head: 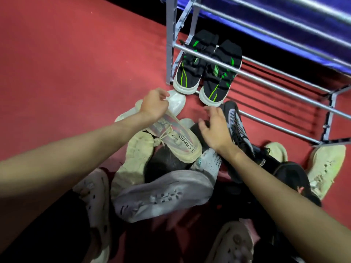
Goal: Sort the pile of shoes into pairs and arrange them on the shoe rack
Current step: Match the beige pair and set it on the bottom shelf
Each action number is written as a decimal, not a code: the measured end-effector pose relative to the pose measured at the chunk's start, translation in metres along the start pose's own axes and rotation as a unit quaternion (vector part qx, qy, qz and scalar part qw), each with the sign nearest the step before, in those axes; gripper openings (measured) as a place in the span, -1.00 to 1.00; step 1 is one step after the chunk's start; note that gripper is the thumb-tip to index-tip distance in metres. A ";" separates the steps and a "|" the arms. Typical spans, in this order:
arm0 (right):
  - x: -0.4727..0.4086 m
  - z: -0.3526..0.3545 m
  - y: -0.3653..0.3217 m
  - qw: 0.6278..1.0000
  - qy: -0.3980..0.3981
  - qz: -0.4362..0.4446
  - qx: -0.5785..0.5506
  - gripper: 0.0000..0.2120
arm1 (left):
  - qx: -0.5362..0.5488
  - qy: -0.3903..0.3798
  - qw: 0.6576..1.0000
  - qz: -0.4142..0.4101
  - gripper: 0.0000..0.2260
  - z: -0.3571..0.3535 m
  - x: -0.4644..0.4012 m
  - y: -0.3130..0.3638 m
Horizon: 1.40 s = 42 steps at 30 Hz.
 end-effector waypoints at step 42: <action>0.148 0.010 -0.037 0.991 0.016 -0.100 0.091 -0.09 | -0.111 0.183 0.952 -0.218 -0.08 0.086 0.145 -0.028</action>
Point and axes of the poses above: each hand's wrist, its own x-axis away from the middle knuckle, its own z-axis out of the back of the hand, y = z × x, the point moved 4 cm from there along -x, towards the middle knuckle, and after that the axes turned 9 degrees about z, right-handed, at the moved point
